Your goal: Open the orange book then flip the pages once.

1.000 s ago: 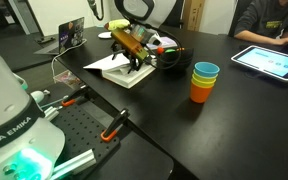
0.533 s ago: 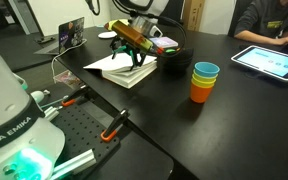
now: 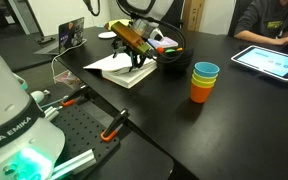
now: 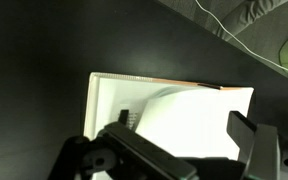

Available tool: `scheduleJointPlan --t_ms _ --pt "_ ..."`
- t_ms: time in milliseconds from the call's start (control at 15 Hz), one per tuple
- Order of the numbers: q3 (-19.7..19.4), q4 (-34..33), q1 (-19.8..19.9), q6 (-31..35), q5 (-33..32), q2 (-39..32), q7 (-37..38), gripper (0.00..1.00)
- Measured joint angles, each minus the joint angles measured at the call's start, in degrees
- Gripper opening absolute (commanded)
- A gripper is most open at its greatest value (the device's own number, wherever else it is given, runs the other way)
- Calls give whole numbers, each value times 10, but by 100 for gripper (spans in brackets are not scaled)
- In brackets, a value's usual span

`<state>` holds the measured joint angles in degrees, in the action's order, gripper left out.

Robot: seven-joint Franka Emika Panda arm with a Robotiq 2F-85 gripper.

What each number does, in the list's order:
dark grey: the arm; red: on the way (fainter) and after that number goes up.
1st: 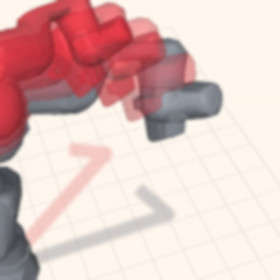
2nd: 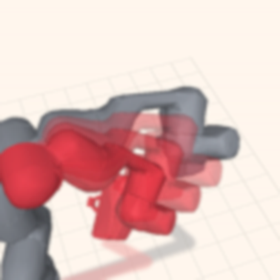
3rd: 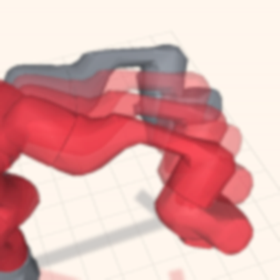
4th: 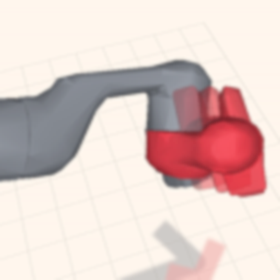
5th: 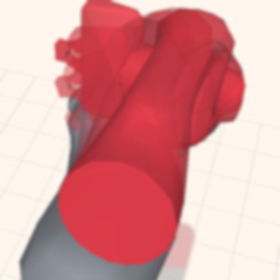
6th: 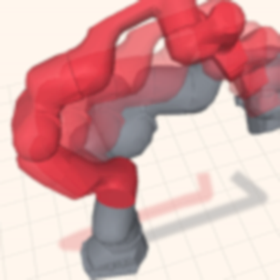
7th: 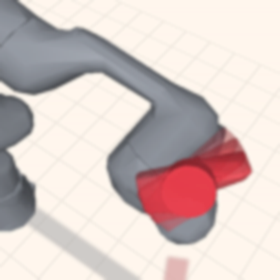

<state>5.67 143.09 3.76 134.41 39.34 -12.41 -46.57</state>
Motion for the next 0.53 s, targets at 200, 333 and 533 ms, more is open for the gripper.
scheduleJointPlan --t_ms 200,333,533 --pt "-1 0 0 2 3 -1 0 56" --pt "-1 0 -1 6 3 -1 -1 42" --pt "0 0 -2 11 3 -1 -1 20"
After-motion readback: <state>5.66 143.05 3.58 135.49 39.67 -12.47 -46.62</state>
